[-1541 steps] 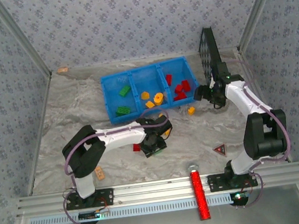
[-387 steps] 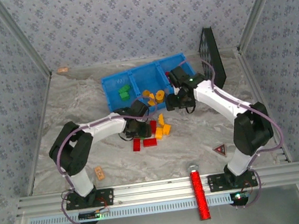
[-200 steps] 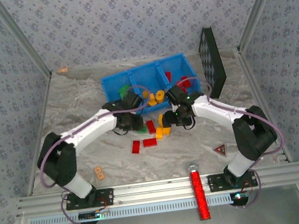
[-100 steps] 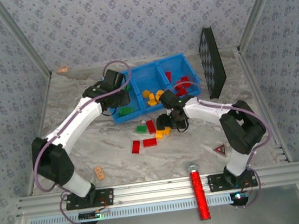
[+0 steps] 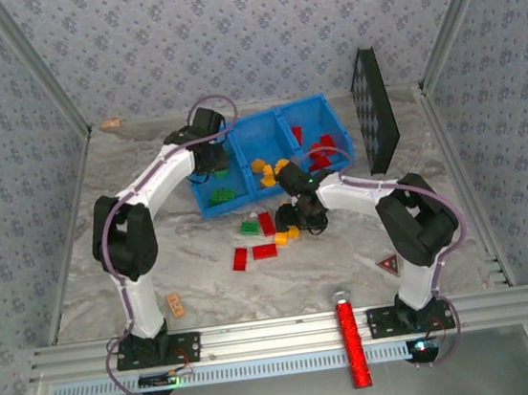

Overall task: Sort the legos into containers by color
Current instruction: Place the lego in the container, then pick up the lego from the center of the table.

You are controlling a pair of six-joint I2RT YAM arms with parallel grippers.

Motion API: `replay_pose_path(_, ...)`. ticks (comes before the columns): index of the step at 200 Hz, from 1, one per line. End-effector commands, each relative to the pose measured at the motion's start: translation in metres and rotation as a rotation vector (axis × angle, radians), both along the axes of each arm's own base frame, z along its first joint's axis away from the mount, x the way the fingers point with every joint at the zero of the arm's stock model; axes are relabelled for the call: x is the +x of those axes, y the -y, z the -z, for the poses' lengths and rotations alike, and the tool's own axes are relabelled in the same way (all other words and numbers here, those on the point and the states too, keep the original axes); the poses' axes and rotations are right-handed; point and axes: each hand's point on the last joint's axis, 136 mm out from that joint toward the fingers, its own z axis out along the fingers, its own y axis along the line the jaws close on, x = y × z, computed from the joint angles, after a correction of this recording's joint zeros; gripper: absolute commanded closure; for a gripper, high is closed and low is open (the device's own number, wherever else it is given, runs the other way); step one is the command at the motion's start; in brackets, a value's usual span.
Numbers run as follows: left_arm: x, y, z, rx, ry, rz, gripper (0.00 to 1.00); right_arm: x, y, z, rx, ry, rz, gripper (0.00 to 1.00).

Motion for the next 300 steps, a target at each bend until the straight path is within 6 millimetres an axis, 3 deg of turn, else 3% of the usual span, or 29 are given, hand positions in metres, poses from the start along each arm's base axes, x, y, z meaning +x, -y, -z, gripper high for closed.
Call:
replay_pose_path(1,0.013,0.009,-0.002,-0.015,0.011,0.02,0.61,0.007,0.0,0.001,-0.021,0.014,0.016,0.33)
replay_pose_path(55,0.023,0.008,0.027,0.015,-0.056,0.017,0.53,0.008,0.002,0.001,-0.016,0.014,0.017,0.53)
replay_pose_path(98,0.019,0.003,0.035,0.026,-0.08,0.01,0.4,0.004,0.008,0.004,-0.028,-0.001,0.016,0.58)
replay_pose_path(133,0.018,0.001,0.033,0.01,-0.078,0.009,0.33,-0.003,0.013,0.002,-0.023,-0.002,0.016,0.6)
replay_pose_path(156,0.018,0.002,0.03,0.003,-0.073,0.013,0.32,-0.006,0.013,-0.001,-0.003,0.006,0.015,0.51)
replay_pose_path(174,0.017,0.001,0.03,0.003,-0.075,0.012,0.32,-0.008,0.017,-0.001,-0.007,0.004,0.018,0.5)
replay_pose_path(245,0.009,-0.002,0.024,-0.004,-0.07,0.017,0.32,-0.013,0.024,0.001,-0.016,0.007,-0.007,0.68)
replay_pose_path(300,0.002,-0.002,0.016,-0.018,-0.068,0.024,0.32,-0.02,0.031,0.006,-0.033,-0.012,-0.016,0.74)
